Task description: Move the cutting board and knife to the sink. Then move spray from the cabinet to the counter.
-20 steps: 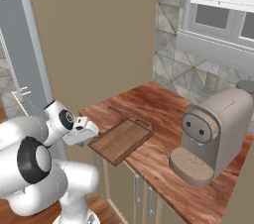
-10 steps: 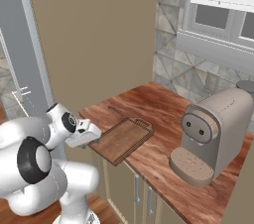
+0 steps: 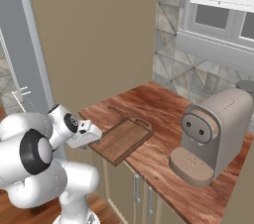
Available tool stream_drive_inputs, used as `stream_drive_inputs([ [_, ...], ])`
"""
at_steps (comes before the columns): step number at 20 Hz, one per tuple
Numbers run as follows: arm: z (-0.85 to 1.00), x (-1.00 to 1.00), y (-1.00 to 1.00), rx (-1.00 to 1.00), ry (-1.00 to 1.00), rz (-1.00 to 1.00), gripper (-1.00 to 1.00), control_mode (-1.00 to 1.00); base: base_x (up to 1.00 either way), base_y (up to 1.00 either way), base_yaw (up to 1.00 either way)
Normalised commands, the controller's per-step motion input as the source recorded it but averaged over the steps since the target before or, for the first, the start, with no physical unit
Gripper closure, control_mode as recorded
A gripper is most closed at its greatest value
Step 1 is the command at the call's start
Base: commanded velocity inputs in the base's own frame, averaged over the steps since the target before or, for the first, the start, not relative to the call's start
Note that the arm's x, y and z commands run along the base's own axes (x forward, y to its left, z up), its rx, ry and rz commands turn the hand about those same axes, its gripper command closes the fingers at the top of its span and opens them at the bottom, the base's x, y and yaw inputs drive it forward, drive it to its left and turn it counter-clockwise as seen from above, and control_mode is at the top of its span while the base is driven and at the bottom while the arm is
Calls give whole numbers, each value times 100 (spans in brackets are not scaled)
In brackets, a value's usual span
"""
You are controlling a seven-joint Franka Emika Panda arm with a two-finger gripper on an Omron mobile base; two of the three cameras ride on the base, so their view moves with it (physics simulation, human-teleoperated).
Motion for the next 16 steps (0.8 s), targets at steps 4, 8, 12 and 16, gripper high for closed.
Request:
stream_drive_inputs([
  [4, -3, 0, -5, 0, -4, 0, -100, -100, 0, 0, 0],
  [8, -7, 0, -11, 0, -4, 0, -100, -100, 0, 0, 0],
  [12, -11, 0, -16, 0, -5, 0, -100, -100, 0, 0, 0],
  [16, -19, 0, -13, 0, -4, 0, -100, -100, 0, 0, 0],
])
